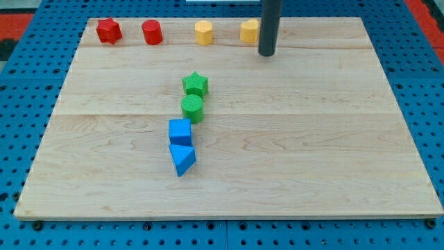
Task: Move the yellow heart into the yellow hexagon
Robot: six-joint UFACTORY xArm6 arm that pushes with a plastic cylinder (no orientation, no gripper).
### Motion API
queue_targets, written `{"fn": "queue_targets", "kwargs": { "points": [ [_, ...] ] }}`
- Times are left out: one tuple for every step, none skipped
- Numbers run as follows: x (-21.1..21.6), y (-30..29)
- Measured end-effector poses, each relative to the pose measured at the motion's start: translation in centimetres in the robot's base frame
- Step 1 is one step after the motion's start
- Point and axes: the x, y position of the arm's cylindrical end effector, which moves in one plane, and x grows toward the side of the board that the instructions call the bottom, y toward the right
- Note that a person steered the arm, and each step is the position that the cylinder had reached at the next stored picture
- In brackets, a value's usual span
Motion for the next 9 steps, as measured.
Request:
{"fn": "queue_targets", "kwargs": {
  "points": [
    [-4.2, 1.8],
    [-6.4, 1.4],
    [-8.4, -0.9],
    [-7.5, -6.7],
    [-7.3, -11.5],
    [-7.6, -7.5],
    [-7.7, -0.7],
    [-4.9, 3.1],
    [-4.3, -1.3]
  ]
}}
